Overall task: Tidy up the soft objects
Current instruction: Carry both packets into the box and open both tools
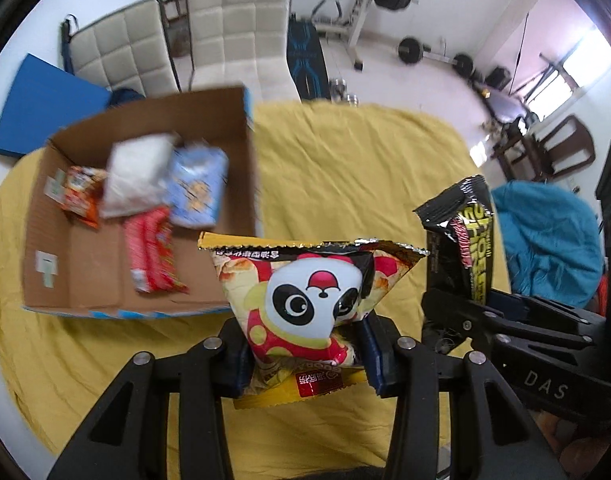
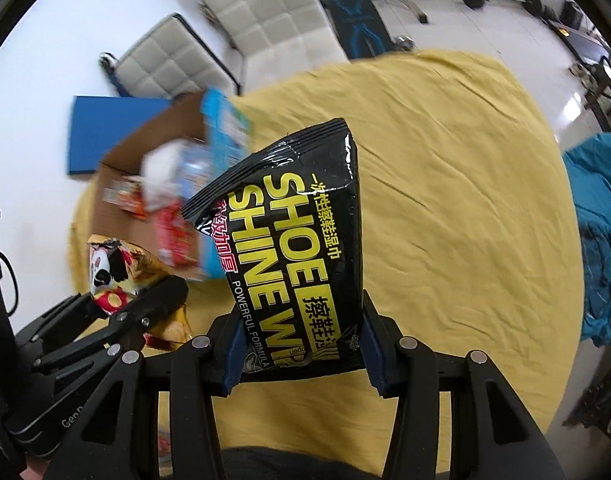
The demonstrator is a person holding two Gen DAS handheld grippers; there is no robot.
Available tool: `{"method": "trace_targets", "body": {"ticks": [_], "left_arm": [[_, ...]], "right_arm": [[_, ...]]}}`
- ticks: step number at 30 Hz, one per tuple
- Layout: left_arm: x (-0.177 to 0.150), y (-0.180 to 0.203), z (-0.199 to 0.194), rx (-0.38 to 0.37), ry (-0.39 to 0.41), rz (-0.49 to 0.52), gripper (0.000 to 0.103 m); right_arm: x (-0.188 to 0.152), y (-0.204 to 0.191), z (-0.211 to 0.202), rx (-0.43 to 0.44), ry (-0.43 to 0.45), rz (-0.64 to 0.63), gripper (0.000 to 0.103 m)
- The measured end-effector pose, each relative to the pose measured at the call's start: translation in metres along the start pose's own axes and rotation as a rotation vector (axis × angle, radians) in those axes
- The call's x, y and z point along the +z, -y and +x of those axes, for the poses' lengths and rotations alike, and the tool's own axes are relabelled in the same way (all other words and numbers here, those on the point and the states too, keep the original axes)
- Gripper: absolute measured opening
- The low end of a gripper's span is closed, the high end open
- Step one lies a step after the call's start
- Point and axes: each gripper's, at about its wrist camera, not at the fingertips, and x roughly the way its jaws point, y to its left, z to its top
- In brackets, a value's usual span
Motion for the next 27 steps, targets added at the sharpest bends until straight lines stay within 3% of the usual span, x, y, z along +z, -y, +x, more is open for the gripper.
{"method": "trace_targets", "body": {"ticks": [6, 12, 20, 27], "left_arm": [[0.020, -0.067, -0.039, -0.002, 0.061, -0.051, 0.040], [0.037, -0.145, -0.046, 0.076, 0.077, -0.110, 0.040], [0.047, -0.222, 0.007, 0.102, -0.041, -0.187, 0.040], [0.047, -0.250, 0.075, 0.103, -0.185, -0.186, 0.040]], "right_arm": [[0.026, -0.096, 0.018, 0.058, 0.035, -0.055, 0.051], [0.040, -0.166, 0.048, 0.050, 0.020, -0.111, 0.051], [0.063, -0.212, 0.152, -0.070, -0.060, -0.131, 0.051], [0.067, -0.217, 0.234, -0.207, -0.121, -0.145, 0.051]]}}
